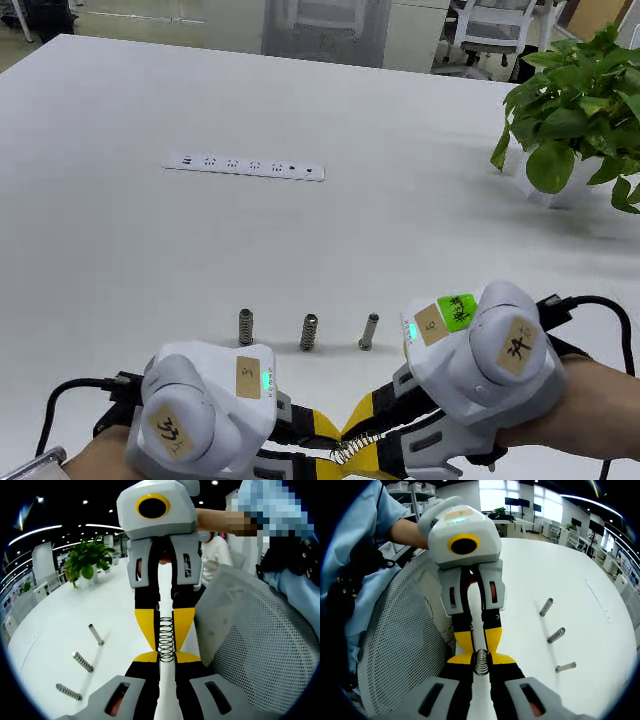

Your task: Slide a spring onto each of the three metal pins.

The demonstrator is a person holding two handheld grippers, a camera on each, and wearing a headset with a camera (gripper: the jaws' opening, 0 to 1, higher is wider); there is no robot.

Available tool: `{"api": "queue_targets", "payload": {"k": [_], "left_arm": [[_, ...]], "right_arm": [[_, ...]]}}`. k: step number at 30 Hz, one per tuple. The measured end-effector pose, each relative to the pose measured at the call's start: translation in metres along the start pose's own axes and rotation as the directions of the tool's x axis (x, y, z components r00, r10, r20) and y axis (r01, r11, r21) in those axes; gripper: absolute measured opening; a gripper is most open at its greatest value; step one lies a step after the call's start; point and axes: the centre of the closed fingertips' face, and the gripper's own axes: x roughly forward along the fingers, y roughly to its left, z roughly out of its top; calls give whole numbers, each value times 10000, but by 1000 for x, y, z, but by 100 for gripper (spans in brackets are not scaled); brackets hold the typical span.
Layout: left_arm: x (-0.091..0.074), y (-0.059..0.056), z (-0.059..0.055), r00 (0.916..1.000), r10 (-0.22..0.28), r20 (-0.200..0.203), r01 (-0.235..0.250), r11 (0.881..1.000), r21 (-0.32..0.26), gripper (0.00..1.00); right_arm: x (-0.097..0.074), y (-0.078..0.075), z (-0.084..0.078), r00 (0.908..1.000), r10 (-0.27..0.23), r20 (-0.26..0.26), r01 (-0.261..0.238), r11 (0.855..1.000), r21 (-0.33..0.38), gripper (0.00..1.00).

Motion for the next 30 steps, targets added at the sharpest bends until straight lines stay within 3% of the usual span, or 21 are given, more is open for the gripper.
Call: {"api": "queue_targets", "payload": {"k": [17, 21, 23, 26, 30], "left_arm": [[2, 2, -2, 9997, 240, 106, -230, 9961, -847, 10], [1, 7, -2, 9983, 517, 269, -480, 9913, -1227, 11], [-1, 9, -7, 9979, 637, 147, -605, 9856, -1580, 12], [-3, 15, -13, 9955, 949, 33, -930, 9813, -1685, 19], [-12, 26, -17, 9874, 1583, 87, -1532, 9667, -2051, 31]], "right_arm": [[1, 0, 1, 9999, 27, -142, -28, 10000, -89, 12], [-1, -2, 2, 9998, 28, -190, -31, 9998, -173, 12], [-2, -5, 3, 9998, -34, -213, 28, 9996, -282, 12], [-5, -9, 4, 9997, -80, -239, 72, 9995, -321, 12], [-7, -12, 4, 9994, -117, -331, 103, 9991, -419, 12]]}}
